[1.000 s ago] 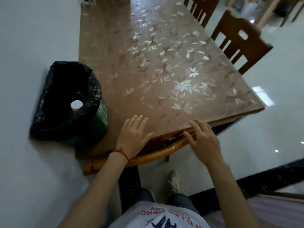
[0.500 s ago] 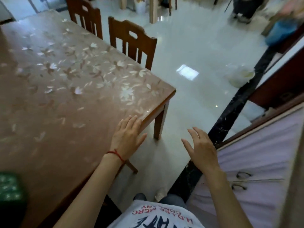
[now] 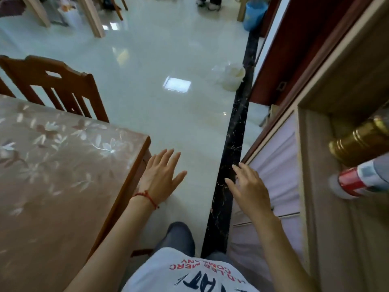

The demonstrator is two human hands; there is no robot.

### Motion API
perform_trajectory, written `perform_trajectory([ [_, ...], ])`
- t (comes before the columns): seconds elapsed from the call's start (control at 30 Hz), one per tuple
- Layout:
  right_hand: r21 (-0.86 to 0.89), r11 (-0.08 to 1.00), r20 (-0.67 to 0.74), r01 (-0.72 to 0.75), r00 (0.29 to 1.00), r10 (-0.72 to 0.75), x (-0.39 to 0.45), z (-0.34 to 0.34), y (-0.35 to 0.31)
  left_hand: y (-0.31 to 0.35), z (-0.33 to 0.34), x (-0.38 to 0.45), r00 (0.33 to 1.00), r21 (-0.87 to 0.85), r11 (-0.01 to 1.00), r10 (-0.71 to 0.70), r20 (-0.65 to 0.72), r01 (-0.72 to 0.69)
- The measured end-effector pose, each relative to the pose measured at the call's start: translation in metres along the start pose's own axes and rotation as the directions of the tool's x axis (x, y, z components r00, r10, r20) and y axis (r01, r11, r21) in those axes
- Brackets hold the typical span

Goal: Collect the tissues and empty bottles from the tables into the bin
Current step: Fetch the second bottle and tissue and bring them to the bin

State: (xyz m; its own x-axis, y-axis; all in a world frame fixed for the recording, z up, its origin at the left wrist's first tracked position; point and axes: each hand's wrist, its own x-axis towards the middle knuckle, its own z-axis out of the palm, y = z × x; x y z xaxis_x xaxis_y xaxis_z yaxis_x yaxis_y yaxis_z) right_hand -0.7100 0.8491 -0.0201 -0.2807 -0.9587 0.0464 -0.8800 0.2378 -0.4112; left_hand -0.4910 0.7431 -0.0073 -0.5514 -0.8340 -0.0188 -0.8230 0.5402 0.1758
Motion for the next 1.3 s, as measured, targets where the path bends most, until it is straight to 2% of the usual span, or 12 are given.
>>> perform_trajectory([
  [0.27,-0.014,0.996,-0.022,-0.091,0.996,0.091,0.086,-0.007,0.021,-0.004,0.002,0.123,0.994,-0.030,0.994,0.108,-0.006,-0.108],
  [0.8,-0.016,0.989,0.034,-0.144,0.989,0.145,0.338,-0.015,0.040,-0.058,-0.019,0.379,0.991,-0.069,0.989,0.132,-0.010,-0.132],
  [1.07,-0.022,0.995,0.056,-0.100,0.993,0.101,0.464,-0.018,0.077,-0.057,-0.010,0.497,0.997,-0.078,0.994,0.077,0.009,-0.076],
  [1.3,-0.013,1.000,0.059,-0.012,0.998,0.013,0.585,-0.034,0.110,-0.057,-0.015,0.596,1.000,-0.090,0.995,-0.030,-0.003,0.030],
])
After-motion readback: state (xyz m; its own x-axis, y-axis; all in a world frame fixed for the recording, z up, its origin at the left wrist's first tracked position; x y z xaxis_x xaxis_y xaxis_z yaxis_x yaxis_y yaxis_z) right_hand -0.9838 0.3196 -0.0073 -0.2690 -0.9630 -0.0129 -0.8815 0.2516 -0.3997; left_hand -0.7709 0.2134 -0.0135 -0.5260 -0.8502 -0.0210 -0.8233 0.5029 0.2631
